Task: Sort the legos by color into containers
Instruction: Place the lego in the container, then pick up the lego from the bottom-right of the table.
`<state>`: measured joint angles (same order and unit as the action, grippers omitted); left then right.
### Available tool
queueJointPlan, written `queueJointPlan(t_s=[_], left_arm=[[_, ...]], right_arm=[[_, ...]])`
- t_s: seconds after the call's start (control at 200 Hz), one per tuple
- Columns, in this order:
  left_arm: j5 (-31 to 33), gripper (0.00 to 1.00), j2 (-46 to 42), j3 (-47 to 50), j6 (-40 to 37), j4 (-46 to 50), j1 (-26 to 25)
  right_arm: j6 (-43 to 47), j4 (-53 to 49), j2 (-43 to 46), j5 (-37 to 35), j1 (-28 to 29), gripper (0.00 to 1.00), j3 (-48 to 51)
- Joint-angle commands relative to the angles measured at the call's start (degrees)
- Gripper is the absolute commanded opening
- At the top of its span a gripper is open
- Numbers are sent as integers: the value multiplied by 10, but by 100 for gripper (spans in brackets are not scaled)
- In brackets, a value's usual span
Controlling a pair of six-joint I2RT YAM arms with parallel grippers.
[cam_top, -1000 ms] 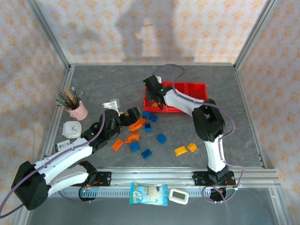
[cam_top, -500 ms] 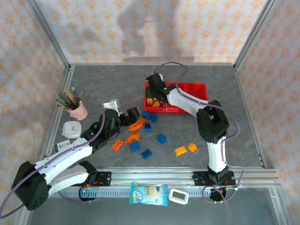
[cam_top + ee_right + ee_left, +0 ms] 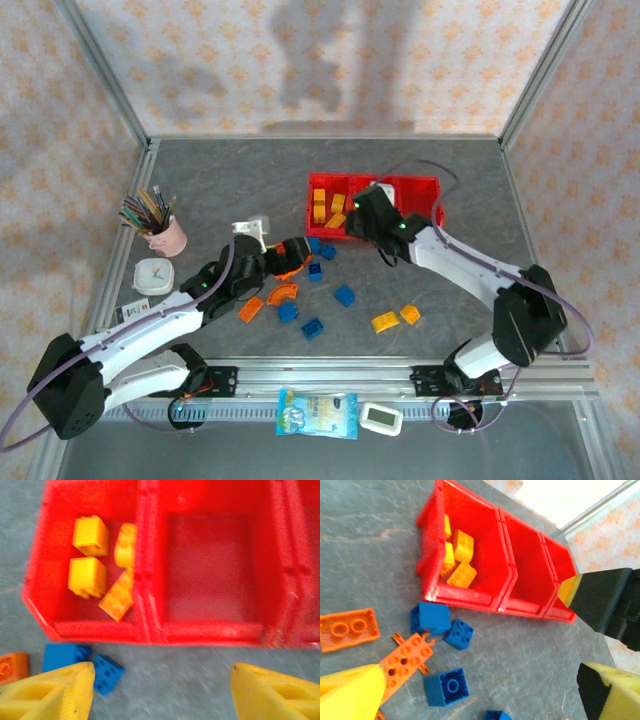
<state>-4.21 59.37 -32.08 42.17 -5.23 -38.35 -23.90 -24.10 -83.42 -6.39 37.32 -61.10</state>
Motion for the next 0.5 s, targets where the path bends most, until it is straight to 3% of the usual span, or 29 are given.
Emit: queueJointPlan(t_s=[0.0, 0.285, 0.495], left_arm=[[-9, 99, 20, -16, 7, -23, -28], [2, 99, 67, -49, 5, -20, -91], [3, 99, 75, -52, -1, -16, -100]], right_arm=[[-76, -66, 52, -50, 0, 73, 43], [-213, -185, 133, -84, 35, 80, 136], [-323, -240, 150, -86, 73, 82, 192]])
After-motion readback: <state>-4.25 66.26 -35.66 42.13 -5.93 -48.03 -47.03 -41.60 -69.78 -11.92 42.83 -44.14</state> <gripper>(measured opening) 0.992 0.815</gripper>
